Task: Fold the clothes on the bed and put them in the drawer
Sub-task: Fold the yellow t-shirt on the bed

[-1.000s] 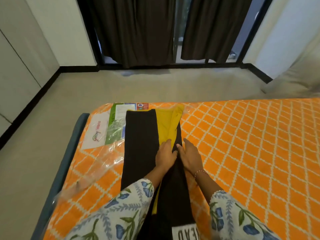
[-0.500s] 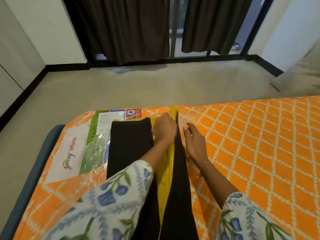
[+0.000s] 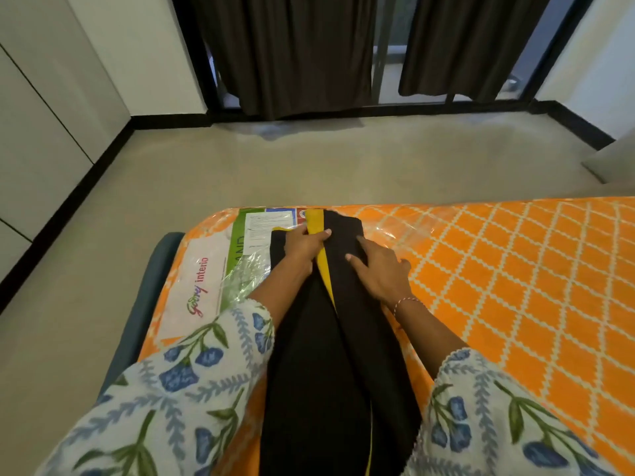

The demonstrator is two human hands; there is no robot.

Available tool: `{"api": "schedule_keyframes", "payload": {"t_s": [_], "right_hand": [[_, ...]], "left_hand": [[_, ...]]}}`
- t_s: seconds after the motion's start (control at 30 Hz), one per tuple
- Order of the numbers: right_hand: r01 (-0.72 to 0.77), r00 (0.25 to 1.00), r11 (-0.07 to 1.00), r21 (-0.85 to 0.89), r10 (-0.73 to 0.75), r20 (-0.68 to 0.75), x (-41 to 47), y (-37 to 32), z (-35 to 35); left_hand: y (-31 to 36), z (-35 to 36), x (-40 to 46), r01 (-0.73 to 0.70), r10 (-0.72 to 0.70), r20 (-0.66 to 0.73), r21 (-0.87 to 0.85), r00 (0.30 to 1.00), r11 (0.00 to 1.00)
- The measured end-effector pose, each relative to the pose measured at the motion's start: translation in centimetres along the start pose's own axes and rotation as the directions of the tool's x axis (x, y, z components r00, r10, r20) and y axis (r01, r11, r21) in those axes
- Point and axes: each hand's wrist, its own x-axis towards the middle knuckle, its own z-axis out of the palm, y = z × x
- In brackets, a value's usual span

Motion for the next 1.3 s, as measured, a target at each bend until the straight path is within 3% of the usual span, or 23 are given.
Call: {"api": "schedule_keyframes", "payload": {"t_s": [0.1,0.2,0.27,0.4,0.53,0.63,0.7,0.83,0.97,1.13,1.23,1.3], "right_hand": [[0.000,0.996,0.998,-0.060,0.005,0.084,-0.4,-0.4,0.1],[0.029,0.999,0.995,0.097,-0.031,0.013,-2.1,0.0,0.0],[0.048,0.997,0.973,0.225,-0.033,-0.071,-4.2,0.8,-0.3],[-0.010,0.990,0.953,0.302,0.051,-0.130,-10.2,3.1,-0.1],[-0.008,0.994,0.973,0.229,0.033,-0.104,-16.3,4.7,0.6],[0.020,0.996,0.984,0.178,-0.003,-0.094,-20.0,4.5,-0.1],[0.040,0.995,0.986,0.162,-0.024,-0.099,-21.8,4.1,-0.4],[0.152,0.979,0.982,0.116,-0.134,-0.153,-25.0,2.6,-0.6],[0.242,0.959,0.959,-0.147,-0.213,0.189,-27.4,1.4,1.3],[0.236,0.947,0.934,-0.270,-0.159,0.279,-27.9,2.7,3.4],[0.228,0.955,0.947,-0.227,-0.173,0.240,-28.6,2.0,2.5],[0.268,0.961,0.947,-0.174,-0.250,0.121,-29.8,1.0,1.4]], "left_hand": [[-0.4,-0.6,-0.5,0.013,-0.015,-0.093,-0.020,0.996,1.000],[-1.2,-1.4,-2.7,-0.162,0.209,-0.199,0.227,0.958,0.960],[-2.9,-2.1,-5.9,-0.184,0.246,-0.176,0.310,0.953,0.933],[-8.0,-3.8,-14.0,-0.022,0.022,0.006,0.420,1.000,0.907],[-11.2,-3.4,-21.2,-0.064,-0.026,0.106,0.761,0.994,0.645],[-12.4,-3.2,-24.8,-0.121,0.030,0.123,0.851,0.992,0.511],[-12.6,-3.4,-26.4,-0.128,0.095,0.090,0.816,0.991,0.564],[-13.1,-5.2,-28.3,-0.106,0.162,-0.044,0.584,0.986,0.805],[-15.1,-7.1,-28.8,0.046,0.008,-0.119,0.439,0.993,0.897],[-15.9,-8.5,-28.8,-0.017,0.058,-0.050,0.594,0.997,0.805],[-15.0,-9.2,-28.9,-0.080,0.129,-0.019,0.691,0.991,0.718],[-14.3,-10.0,-29.4,-0.139,0.243,-0.045,0.714,0.969,0.686]]}}
